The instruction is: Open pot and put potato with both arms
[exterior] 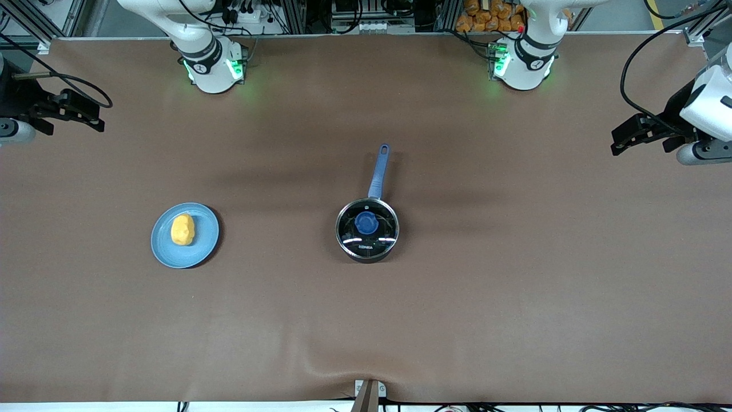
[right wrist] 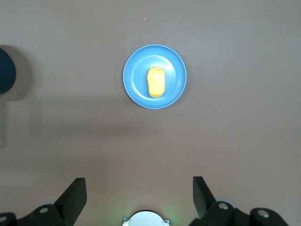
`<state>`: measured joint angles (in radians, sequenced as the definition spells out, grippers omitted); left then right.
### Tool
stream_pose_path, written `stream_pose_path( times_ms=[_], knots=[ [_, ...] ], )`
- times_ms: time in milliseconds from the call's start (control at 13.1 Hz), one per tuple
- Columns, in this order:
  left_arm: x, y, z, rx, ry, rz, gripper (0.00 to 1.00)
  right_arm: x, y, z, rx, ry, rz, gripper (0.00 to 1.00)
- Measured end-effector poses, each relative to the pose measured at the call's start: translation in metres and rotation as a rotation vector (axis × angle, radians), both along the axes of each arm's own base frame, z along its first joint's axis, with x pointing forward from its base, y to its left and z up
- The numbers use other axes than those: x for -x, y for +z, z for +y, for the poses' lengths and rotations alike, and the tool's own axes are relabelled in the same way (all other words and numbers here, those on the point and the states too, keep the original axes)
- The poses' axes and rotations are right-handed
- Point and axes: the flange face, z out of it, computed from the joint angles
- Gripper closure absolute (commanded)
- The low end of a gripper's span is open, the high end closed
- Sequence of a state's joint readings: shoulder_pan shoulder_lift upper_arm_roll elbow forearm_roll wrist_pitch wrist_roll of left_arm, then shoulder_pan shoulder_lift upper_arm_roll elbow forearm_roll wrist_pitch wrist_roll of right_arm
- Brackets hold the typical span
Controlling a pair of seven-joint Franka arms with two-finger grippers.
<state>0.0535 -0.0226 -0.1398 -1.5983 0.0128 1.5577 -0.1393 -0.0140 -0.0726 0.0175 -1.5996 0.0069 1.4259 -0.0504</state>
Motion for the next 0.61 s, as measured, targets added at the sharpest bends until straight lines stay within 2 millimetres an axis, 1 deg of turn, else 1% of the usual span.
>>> stream_pose_path(
  times_ms=[459, 612],
  knots=[
    [0.0010, -0.0009, 0.0008, -0.001, 0.002, 0.010, 0.00, 0.0000, 0.0000, -0.0003, 0.000, -0.001, 0.000, 0.00],
    [0.0010, -0.0008, 0.0009, -0.001, 0.002, 0.010, 0.00, 0.0000, -0.0001, -0.0049, 0.000, -0.010, 0.000, 0.00]
  ],
)
